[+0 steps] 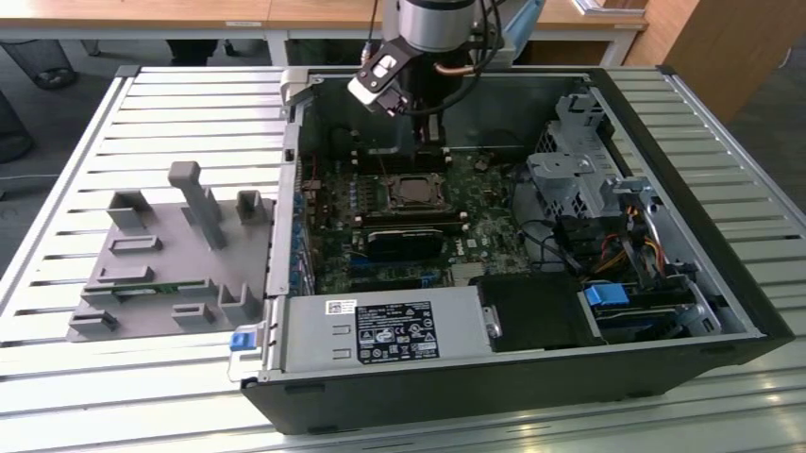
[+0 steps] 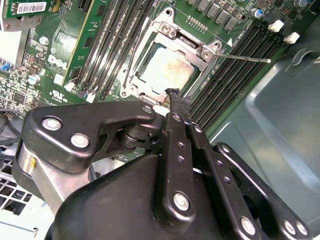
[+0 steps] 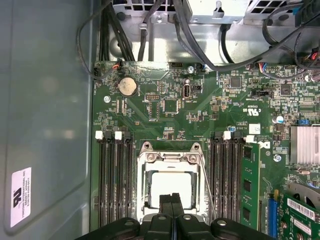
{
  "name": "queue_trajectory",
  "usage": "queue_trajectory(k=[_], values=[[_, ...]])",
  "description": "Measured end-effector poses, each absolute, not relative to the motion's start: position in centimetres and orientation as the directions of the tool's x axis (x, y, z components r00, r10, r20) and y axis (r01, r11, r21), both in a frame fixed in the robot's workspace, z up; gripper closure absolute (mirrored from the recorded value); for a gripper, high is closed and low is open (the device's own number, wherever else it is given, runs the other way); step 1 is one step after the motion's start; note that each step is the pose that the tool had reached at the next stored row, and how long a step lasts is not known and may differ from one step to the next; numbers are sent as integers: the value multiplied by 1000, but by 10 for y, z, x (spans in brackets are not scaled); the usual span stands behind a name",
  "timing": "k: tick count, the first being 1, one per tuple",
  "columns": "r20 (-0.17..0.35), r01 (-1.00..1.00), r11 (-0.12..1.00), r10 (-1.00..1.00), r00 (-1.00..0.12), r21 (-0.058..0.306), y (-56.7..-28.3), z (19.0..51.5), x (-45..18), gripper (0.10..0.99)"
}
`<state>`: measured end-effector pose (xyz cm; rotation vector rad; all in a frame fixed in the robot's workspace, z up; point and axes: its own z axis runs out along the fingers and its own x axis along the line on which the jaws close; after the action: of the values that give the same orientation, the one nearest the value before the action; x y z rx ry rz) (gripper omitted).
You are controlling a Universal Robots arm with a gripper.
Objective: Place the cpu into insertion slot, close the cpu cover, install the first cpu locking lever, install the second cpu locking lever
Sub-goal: 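Install the first cpu locking lever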
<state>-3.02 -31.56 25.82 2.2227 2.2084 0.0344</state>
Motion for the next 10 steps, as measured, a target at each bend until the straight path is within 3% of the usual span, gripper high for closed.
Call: queue_trajectory(k=[10], values=[[10,1000,-7,1000,6,21,-316,263,-30,980]])
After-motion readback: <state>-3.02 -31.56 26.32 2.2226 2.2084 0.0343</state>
